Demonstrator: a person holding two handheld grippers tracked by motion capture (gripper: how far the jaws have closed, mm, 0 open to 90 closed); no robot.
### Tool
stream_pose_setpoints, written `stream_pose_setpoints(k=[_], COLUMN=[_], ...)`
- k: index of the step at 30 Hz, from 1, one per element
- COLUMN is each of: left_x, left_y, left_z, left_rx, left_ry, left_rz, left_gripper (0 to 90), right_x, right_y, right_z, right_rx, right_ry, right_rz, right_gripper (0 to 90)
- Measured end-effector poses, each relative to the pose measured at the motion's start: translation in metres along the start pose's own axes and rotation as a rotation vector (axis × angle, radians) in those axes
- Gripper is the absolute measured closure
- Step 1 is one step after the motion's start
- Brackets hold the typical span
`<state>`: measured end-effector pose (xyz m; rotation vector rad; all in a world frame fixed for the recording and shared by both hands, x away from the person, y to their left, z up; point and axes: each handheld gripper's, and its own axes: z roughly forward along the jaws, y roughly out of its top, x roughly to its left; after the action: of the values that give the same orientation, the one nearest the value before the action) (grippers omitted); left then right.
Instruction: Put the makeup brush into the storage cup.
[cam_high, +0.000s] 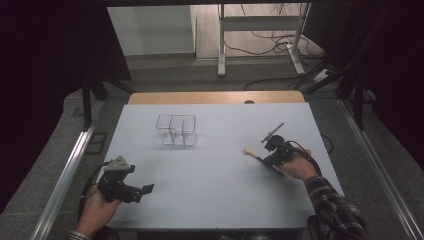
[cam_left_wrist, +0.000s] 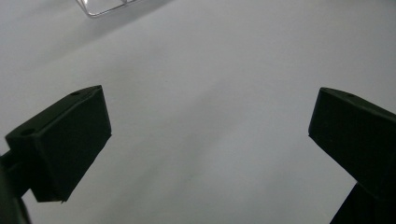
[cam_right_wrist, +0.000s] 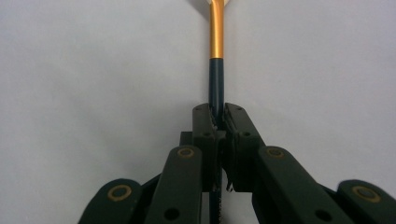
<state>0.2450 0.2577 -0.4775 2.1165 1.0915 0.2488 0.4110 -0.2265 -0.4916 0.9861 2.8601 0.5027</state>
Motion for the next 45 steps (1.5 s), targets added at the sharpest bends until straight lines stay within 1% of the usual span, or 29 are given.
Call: stream_pose_setpoints(k=[2, 3, 5, 6, 8, 9, 10, 12, 13, 15, 20, 21, 22, 23, 24, 27, 28, 29, 30, 31, 37, 41, 45], left_x=[0.000, 0.000, 0.000, -0.001, 0.000, 0.000, 0.000, 0.001, 0.000, 0.000, 0.000, 0.000, 0.000, 0.000, 0.000, 0.000, 0.000, 0.000, 0.000, 0.000, 0.000, -0.001, -0.002], left_y=[0.000, -0.001, 0.000, 0.000, -0.001, 0.000, -0.001, -0.001, -0.001, 0.000, 0.000, 0.000, 0.000, 0.000, 0.000, 0.000, 0.001, 0.001, 0.001, 0.001, 0.002, 0.003, 0.004], left_z=[0.001, 0.001, 0.001, 0.000, 0.000, 0.000, -0.001, -0.001, -0.001, -0.001, -0.001, -0.002, -0.002, -0.002, -0.002, -0.003, -0.003, -0.003, -0.003, -0.004, -0.005, -0.006, -0.006], left_rx=[0.005, 0.009, 0.007, -0.003, -0.009, -0.013, -0.023, -0.025, -0.029, -0.033, -0.026, -0.031, -0.031, -0.037, -0.037, -0.041, -0.043, -0.045, -0.045, -0.050, -0.060, -0.052, -0.054], left_ry=[-0.005, -0.002, -0.001, 0.000, 0.003, 0.002, -0.003, -0.004, -0.003, -0.008, 0.001, 0.004, 0.004, -0.006, -0.006, -0.007, -0.010, -0.014, -0.014, -0.021, -0.018, -0.012, -0.013], left_rz=[0.004, 0.018, 0.024, 0.031, 0.035, 0.033, 0.024, 0.023, 0.029, 0.036, 0.048, 0.041, 0.041, 0.024, 0.024, 0.014, 0.012, 0.009, 0.009, 0.005, -0.007, -0.005, -0.008], left_gripper=[0.0, 0.0, 0.0, 0.0, 0.0, 0.0, 0.0, 0.0, 0.0, 0.0, 0.0, 0.0, 0.0, 0.0, 0.0, 0.0, 0.0, 0.0, 0.0, 0.0, 0.3, 0.2, 0.3], right_x=[0.000, -0.001, -0.001, -0.002, -0.003, -0.003, -0.003, -0.003, -0.002, -0.002, 0.003, 0.004, 0.004, 0.005, 0.005, 0.007, 0.008, 0.009, 0.009, 0.010, 0.014, 0.017, 0.021], right_y=[0.000, -0.002, -0.002, -0.004, -0.005, -0.006, -0.006, -0.007, -0.008, -0.008, -0.010, -0.011, -0.011, -0.011, -0.011, -0.013, -0.013, -0.014, -0.014, -0.014, -0.014, -0.015, -0.015], right_z=[-0.002, -0.005, -0.007, -0.009, -0.010, -0.011, -0.014, -0.015, -0.018, -0.019, -0.026, -0.030, -0.030, -0.034, -0.034, -0.039, -0.041, -0.044, -0.044, -0.046, -0.052, -0.056, -0.058], right_rx=[-0.009, -0.030, -0.036, -0.051, -0.053, -0.061, -0.075, -0.084, -0.110, -0.113, -0.158, -0.179, -0.179, -0.197, -0.197, -0.220, -0.227, -0.244, -0.244, -0.255, -0.287, -0.301, -0.313], right_ry=[-0.001, 0.001, 0.001, 0.001, -0.004, -0.007, -0.007, -0.010, -0.007, -0.009, -0.015, -0.018, -0.018, -0.018, -0.018, -0.017, -0.017, -0.017, -0.017, -0.019, -0.019, -0.023, -0.026], right_rz=[0.006, 0.022, 0.029, 0.042, 0.039, 0.041, 0.049, 0.047, 0.058, 0.054, 0.057, 0.057, 0.057, 0.059, 0.059, 0.056, 0.063, 0.062, 0.062, 0.064, 0.065, 0.059, 0.054], right_gripper=[83.6, 83.6, 83.6, 83.6, 83.6, 83.6, 83.6, 83.6, 83.6, 83.6, 83.6, 83.6, 83.6, 83.6, 83.6, 83.6, 83.6, 83.6, 83.6, 83.6, 83.5, 83.6, 83.5])
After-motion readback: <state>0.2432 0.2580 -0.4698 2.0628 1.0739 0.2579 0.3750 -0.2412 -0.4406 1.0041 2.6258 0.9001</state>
